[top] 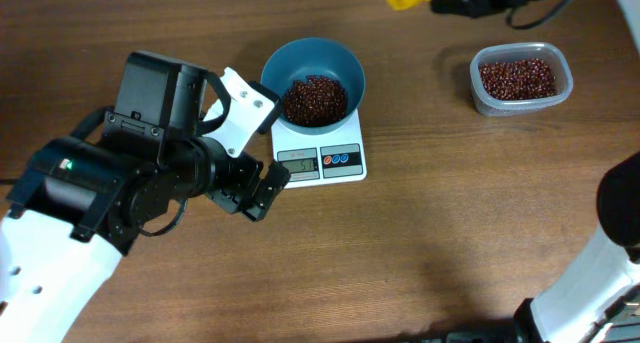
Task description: Scoop item into bowl and weigh 50g on scale
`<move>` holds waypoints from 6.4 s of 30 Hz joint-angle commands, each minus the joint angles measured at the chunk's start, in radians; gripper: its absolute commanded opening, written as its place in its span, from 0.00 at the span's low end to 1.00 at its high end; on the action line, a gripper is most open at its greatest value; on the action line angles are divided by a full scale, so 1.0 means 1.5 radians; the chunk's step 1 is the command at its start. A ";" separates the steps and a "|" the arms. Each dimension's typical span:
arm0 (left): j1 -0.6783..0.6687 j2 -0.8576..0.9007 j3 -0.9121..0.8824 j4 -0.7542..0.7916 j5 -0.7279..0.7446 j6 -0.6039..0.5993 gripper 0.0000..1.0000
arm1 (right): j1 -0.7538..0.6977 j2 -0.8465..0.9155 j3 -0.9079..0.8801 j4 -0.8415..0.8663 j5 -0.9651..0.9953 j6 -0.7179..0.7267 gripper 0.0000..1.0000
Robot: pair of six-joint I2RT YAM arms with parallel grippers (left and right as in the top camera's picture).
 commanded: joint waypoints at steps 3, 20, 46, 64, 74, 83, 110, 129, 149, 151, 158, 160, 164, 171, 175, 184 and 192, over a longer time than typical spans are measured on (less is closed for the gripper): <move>0.001 0.002 0.011 -0.001 0.007 0.010 0.99 | -0.050 0.007 0.014 -0.012 0.039 -0.002 0.04; 0.001 0.002 0.011 -0.001 0.007 0.010 0.99 | -0.055 0.007 0.014 -0.128 0.725 0.010 0.04; 0.001 0.002 0.011 -0.001 0.007 0.010 0.99 | -0.050 0.007 0.014 -0.087 0.125 -0.005 0.04; 0.001 0.002 0.011 -0.001 0.007 0.010 0.99 | 0.089 0.007 0.006 -0.093 -0.061 -0.441 0.04; 0.001 0.002 0.011 -0.001 0.007 0.010 0.99 | 0.259 0.094 0.006 0.050 0.225 -0.391 0.04; 0.001 0.002 0.011 -0.001 0.007 0.010 0.99 | 0.260 0.136 0.006 0.081 0.237 -0.388 0.04; 0.001 0.002 0.011 -0.001 0.007 0.010 0.99 | 0.338 0.156 -0.034 0.037 0.334 -0.345 0.04; 0.001 0.002 0.011 -0.001 0.007 0.010 0.99 | 0.245 0.148 -0.024 0.086 0.255 -0.268 0.04; 0.001 0.002 0.011 -0.001 0.007 0.010 0.99 | 0.247 0.148 -0.024 -0.032 0.049 -0.268 0.04; 0.001 0.002 0.011 -0.001 0.007 0.010 0.99 | 0.247 0.148 -0.024 -0.040 0.018 -0.268 0.04; 0.001 0.002 0.011 -0.001 0.007 0.010 0.99 | 0.247 0.148 -0.024 -0.050 -0.017 -0.268 0.04; 0.001 0.002 0.011 -0.001 0.007 0.010 0.99 | 0.247 0.148 -0.024 -0.059 -0.026 -0.269 0.04; 0.001 0.002 0.011 -0.001 0.007 0.010 0.99 | 0.253 0.148 -0.024 -0.070 -0.031 -0.268 0.04; 0.001 0.002 0.011 -0.001 0.007 0.010 0.99 | 0.267 0.148 -0.024 -0.067 -0.026 -0.269 0.04; 0.001 0.002 0.011 -0.001 0.007 0.010 0.99 | 0.267 0.148 -0.024 -0.040 0.012 -0.268 0.04; 0.001 0.002 0.011 -0.001 0.007 0.010 0.99 | 0.268 0.148 -0.024 0.091 0.339 -0.268 0.04; 0.001 0.002 0.011 -0.001 0.007 0.010 0.99 | 0.278 0.148 -0.025 0.087 0.337 -0.268 0.04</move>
